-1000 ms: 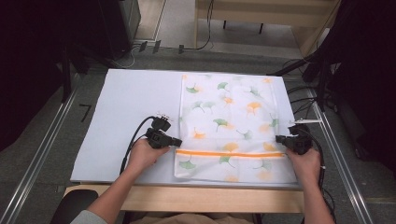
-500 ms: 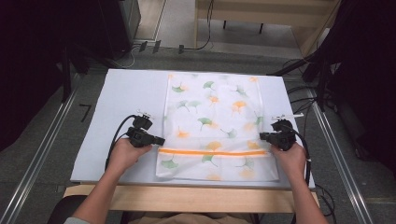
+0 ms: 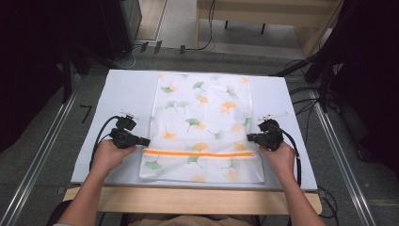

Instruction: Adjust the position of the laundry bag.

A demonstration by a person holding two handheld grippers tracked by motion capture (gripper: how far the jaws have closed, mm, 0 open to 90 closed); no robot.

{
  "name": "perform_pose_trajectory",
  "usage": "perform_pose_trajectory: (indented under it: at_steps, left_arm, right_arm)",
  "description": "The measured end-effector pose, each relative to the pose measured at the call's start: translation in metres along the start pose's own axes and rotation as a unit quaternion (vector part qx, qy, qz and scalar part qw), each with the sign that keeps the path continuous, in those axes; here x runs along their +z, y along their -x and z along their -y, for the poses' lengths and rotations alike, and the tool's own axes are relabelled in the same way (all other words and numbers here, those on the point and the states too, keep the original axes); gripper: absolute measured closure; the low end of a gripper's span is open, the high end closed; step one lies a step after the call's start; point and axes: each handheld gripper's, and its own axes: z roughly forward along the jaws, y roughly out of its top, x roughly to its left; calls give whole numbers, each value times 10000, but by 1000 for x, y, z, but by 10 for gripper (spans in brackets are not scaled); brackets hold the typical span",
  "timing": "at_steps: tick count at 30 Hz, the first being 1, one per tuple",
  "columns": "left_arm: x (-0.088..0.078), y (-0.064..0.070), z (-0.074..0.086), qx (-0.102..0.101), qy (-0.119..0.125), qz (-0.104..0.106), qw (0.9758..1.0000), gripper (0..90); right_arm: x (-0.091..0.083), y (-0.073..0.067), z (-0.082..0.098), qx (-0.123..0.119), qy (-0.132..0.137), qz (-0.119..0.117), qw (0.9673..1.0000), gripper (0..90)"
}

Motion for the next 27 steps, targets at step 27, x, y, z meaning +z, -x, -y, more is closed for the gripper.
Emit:
perform_pose_trajectory:
  at_steps: [27]
  left_arm:
    - [-9,-16,11,-169,-111,-219,9996,895]
  right_arm:
    - [16,-21,-6,-249,-71,-99,9996,873]
